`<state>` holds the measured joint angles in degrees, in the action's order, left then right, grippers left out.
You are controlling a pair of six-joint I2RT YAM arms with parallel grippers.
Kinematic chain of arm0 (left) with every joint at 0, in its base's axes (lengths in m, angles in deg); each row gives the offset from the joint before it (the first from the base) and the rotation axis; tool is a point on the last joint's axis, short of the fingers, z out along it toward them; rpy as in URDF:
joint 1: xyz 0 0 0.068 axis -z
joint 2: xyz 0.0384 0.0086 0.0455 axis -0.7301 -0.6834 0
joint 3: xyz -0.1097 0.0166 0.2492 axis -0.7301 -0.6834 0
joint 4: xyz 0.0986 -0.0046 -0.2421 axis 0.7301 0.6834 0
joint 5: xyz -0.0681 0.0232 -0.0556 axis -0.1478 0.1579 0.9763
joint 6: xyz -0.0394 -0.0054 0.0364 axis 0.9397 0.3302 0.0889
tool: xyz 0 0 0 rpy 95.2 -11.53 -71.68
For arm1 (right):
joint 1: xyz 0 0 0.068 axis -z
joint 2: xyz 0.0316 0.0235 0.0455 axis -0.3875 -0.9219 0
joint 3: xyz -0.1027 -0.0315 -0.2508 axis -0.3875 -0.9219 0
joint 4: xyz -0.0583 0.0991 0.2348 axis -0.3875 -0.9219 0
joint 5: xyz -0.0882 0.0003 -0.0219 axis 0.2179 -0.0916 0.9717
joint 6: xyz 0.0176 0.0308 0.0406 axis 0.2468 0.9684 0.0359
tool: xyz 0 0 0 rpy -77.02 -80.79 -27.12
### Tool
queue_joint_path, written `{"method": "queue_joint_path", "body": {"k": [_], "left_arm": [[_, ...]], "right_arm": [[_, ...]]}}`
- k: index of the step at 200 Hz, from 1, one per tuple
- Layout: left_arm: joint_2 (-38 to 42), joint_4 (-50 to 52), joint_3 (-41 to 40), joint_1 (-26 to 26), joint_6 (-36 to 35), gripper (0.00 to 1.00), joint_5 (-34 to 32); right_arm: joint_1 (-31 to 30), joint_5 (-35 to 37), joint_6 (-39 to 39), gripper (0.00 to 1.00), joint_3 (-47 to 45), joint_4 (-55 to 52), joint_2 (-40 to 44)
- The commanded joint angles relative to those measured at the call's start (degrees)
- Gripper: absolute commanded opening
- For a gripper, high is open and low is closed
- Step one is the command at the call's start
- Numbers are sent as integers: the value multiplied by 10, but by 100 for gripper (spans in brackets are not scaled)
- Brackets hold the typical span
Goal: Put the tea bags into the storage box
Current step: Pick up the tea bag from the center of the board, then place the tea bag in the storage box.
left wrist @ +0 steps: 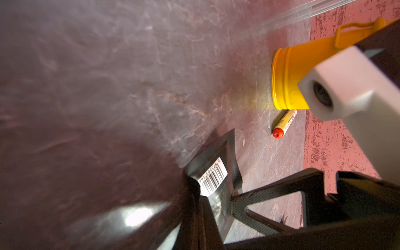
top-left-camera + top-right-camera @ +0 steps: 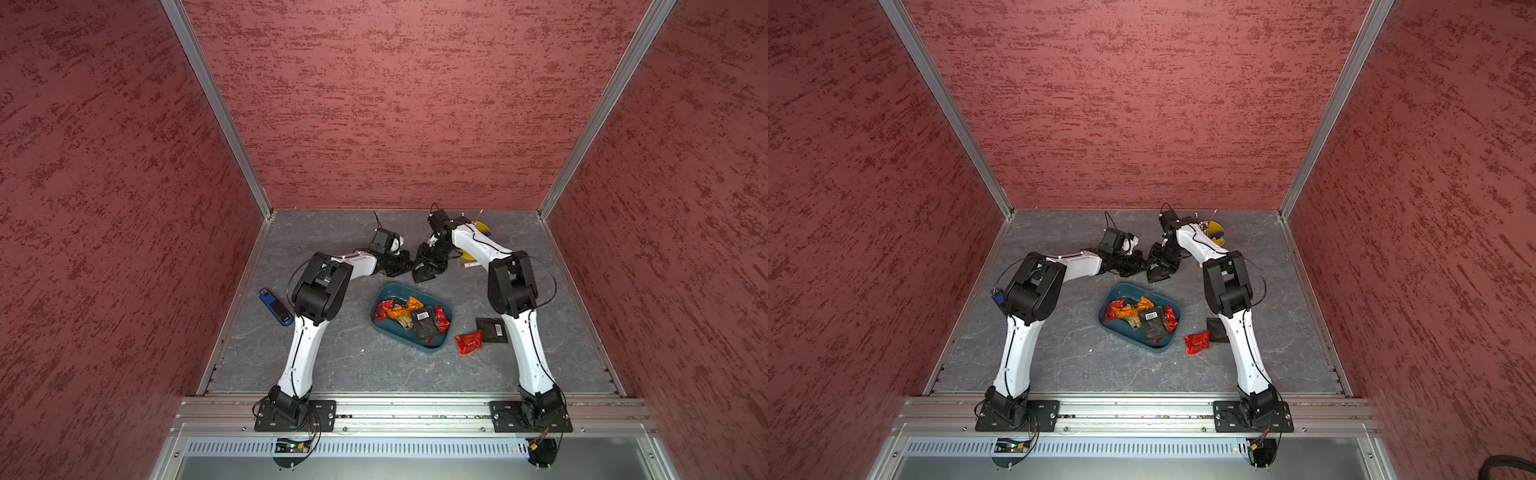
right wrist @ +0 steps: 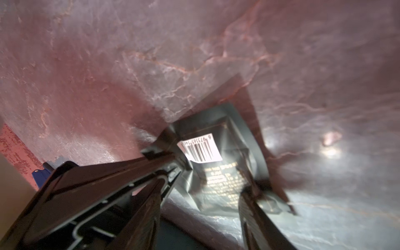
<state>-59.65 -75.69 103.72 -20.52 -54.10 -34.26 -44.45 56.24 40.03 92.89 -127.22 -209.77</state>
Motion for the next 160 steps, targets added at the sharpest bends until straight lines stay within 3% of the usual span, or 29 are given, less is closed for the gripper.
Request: {"method": "queue_joint_path", "body": {"k": [1,99,160], "left_arm": [[36,23,-6,22,-18,0,35],[147,127,39,15,-70,0,1],[274,195,-14,16,-83,0,-24]], "right_arm": [[1,18,0,63,-1,25,35],[2,98,-12,67,-128,15,232],[2,138,1,69,-264,11,383]]}}
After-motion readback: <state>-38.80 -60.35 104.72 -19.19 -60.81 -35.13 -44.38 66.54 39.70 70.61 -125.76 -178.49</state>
